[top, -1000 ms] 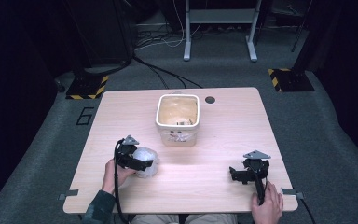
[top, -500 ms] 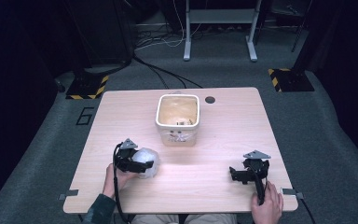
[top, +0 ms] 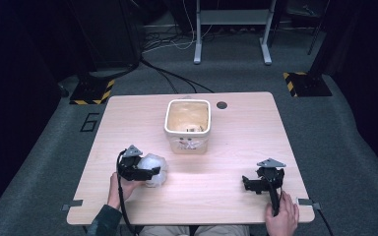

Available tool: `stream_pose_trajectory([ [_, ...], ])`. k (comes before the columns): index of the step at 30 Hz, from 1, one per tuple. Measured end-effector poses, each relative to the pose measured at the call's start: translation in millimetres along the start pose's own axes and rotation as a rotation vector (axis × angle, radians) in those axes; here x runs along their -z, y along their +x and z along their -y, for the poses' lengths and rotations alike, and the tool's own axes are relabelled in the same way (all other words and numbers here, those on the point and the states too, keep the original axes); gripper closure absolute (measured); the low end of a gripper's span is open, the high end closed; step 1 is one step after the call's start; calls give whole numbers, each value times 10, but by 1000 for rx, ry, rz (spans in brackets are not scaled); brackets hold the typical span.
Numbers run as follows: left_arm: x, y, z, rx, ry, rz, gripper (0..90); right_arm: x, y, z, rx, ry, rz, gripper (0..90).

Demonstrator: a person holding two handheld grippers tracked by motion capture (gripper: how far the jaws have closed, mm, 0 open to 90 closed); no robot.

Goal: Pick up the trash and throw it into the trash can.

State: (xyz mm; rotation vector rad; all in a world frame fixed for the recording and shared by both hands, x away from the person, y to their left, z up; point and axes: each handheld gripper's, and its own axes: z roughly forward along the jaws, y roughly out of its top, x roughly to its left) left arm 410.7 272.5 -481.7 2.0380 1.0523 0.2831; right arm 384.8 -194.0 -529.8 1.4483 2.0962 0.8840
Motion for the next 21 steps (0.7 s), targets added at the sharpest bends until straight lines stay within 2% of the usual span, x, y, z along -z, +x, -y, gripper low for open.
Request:
stream_pose_trajectory([
  [3, 14, 18, -1, 11, -4, -3, 261, 1, 0, 0, 0, 0, -1, 0],
  [11, 120, 10, -74, -4, -37, -16, 265, 0, -1, 0, 1, 0, 0, 0],
  [21, 208, 38, -167, -13, -52, -37, 269, 1, -1, 0, 0, 0, 0, 0],
])
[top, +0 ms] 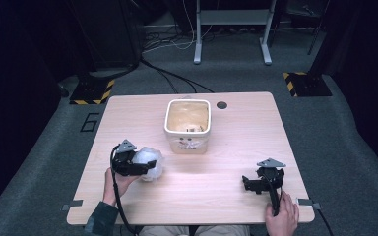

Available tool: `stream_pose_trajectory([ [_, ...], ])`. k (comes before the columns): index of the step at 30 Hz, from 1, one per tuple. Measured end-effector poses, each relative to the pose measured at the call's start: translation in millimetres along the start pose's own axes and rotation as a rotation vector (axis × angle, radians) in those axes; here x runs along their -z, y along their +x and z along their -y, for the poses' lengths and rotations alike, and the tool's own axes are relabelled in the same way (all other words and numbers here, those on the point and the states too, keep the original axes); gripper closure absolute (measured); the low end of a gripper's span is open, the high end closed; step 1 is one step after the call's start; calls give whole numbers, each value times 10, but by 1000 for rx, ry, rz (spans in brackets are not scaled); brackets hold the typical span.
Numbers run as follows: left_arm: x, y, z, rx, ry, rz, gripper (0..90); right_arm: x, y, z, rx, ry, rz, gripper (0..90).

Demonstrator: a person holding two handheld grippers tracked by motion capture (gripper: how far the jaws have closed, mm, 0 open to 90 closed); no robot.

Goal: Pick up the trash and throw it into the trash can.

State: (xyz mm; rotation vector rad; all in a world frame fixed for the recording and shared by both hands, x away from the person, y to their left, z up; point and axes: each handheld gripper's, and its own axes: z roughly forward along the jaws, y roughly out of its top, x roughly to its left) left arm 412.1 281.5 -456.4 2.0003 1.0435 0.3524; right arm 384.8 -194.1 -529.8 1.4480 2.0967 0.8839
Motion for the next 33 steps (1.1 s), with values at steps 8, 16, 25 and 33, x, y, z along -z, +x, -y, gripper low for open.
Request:
stream_pose_trajectory([
  [8, 75, -8, -136, -26, -15, -13, 272, 0, 0, 0, 0, 0, 0, 0],
  [16, 116, -11, -289, -52, -31, -26, 274, 0, 0, 0, 0, 0, 0, 0],
  [25, 169, -34, -452, -82, -42, -32, 276, 0, 0, 0, 0, 0, 0, 0],
  [33, 165, -51, -601, -119, -37, -36, 277, 0, 0, 0, 0, 0, 0, 0],
])
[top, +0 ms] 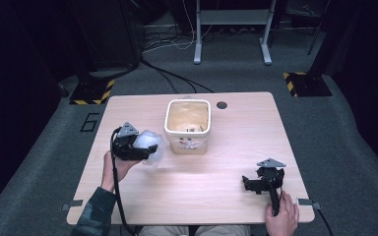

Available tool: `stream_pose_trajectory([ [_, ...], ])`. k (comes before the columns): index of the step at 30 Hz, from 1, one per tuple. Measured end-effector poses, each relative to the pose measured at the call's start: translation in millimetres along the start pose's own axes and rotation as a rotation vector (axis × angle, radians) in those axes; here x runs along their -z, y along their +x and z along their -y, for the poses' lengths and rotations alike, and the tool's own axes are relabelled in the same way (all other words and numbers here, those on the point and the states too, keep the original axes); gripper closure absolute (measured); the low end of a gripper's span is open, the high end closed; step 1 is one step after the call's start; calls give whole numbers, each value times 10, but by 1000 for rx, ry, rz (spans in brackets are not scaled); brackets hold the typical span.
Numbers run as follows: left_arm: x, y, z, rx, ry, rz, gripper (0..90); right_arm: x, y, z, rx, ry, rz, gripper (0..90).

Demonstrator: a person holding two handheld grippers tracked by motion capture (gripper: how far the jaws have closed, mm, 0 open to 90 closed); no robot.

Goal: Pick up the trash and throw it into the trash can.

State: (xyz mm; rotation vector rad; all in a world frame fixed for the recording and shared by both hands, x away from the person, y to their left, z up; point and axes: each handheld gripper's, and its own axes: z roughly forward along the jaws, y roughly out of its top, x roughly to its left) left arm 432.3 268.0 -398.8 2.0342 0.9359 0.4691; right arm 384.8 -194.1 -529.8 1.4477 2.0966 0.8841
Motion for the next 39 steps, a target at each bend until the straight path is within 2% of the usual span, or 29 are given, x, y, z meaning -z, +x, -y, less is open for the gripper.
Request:
stream_pose_trajectory([
  [39, 51, 4, -629, -55, -69, 13, 282, 0, 0, 0, 0, 0, 0, 0],
])
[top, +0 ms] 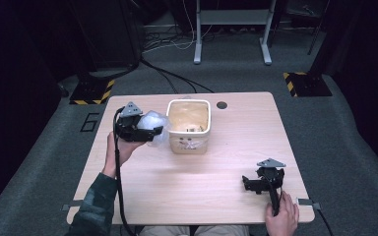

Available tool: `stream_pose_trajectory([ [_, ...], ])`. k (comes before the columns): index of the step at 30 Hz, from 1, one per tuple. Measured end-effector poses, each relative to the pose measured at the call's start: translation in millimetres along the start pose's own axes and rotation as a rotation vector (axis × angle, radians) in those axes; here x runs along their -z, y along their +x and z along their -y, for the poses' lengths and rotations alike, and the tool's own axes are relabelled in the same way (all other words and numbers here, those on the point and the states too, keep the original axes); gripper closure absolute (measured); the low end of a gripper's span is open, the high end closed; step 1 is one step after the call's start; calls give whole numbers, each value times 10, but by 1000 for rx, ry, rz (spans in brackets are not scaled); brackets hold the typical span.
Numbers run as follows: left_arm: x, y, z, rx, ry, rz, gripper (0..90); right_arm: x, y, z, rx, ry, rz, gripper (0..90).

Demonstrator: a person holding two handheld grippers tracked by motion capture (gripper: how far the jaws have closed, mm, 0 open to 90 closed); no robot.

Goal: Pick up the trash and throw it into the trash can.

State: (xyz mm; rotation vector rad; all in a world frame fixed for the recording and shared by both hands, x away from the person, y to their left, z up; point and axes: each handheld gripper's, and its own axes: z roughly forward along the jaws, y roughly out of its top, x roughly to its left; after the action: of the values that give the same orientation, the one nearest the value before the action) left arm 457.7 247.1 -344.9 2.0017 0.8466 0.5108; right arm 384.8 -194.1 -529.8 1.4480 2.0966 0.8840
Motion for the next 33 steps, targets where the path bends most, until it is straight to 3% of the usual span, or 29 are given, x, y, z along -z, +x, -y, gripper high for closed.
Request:
stream_pose_trajectory([
  [33, -374, -73, -624, -62, -14, 28, 285, 0, 0, 0, 0, 0, 0, 0],
])
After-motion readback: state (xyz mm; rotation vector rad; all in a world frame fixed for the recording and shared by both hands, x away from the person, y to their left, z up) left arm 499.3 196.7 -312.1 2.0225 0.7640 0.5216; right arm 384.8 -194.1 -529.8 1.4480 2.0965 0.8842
